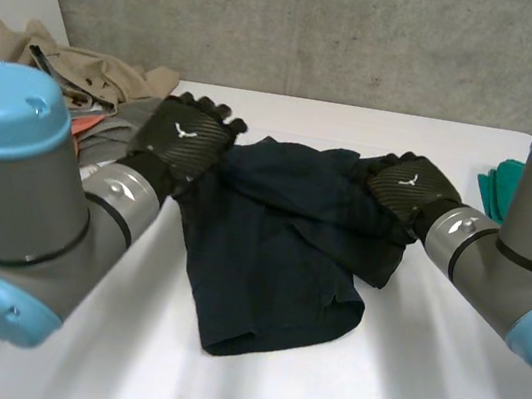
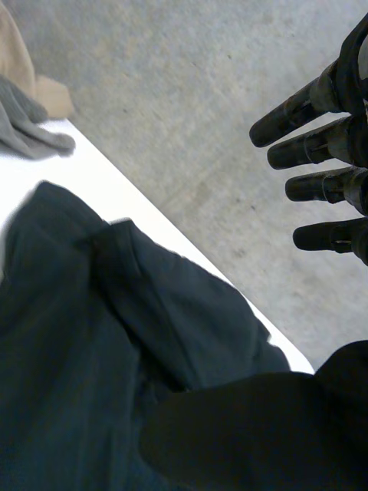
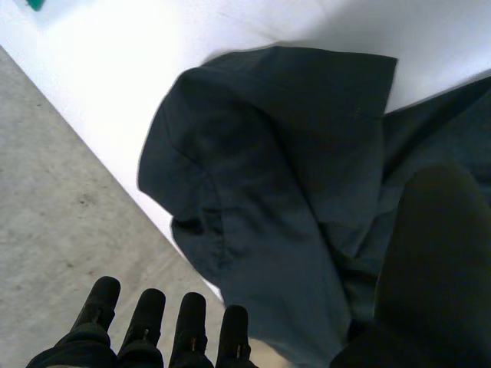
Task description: Fold the laundry.
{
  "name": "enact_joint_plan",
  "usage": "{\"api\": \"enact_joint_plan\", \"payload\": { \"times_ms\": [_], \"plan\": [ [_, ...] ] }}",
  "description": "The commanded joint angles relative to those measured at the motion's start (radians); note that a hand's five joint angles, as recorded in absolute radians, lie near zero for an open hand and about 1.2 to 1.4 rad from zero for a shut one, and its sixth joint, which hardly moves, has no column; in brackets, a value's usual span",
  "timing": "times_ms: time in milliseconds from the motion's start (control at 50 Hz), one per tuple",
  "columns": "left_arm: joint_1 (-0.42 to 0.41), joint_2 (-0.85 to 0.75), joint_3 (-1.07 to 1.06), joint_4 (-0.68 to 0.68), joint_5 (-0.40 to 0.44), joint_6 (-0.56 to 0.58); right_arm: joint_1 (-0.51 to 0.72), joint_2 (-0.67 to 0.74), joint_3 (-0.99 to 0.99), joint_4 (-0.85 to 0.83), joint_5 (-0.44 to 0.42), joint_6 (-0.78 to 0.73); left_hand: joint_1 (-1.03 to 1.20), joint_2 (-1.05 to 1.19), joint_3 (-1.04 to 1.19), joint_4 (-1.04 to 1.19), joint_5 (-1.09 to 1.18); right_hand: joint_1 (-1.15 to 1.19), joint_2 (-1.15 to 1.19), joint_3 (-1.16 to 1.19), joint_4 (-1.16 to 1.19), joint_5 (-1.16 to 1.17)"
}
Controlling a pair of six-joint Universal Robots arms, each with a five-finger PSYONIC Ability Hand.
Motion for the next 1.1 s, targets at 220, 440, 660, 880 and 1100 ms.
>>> {"api": "enact_joint_plan", "payload": {
  "times_ms": [220,440,660,880,1100],
  "plan": [
    [0.249,-0.4,0.443,-0.327,0.422,0.176,0.003,0.036,0.0,0.002,0.009,-0.017,0.28,0.275,0.271,0.28,0.256,-0.053,-0.032,-0.032,-0.031,-0.048],
    [0.249,-0.636,0.705,-0.441,0.366,0.377,-0.006,0.042,0.013,0.002,0.017,-0.026,0.297,0.293,0.288,0.298,0.274,-0.053,-0.032,-0.032,-0.031,-0.048],
    [0.209,-0.705,0.799,-0.384,0.326,0.417,-0.009,0.066,0.017,0.002,0.018,-0.04,0.376,0.372,0.368,0.377,0.353,-0.053,-0.032,-0.032,-0.031,-0.048],
    [0.173,-0.755,0.831,-0.364,0.266,0.551,-0.013,0.07,0.017,-0.002,0.026,-0.046,1.024,1.02,1.015,1.024,1.001,-0.053,-0.032,-0.032,-0.031,-0.048],
    [0.154,-0.703,0.943,-0.104,0.14,0.542,-0.016,0.063,0.017,-0.002,0.029,-0.046,1.195,1.191,1.187,1.196,1.172,-0.053,-0.032,-0.032,-0.031,-0.048]
  ]
}}
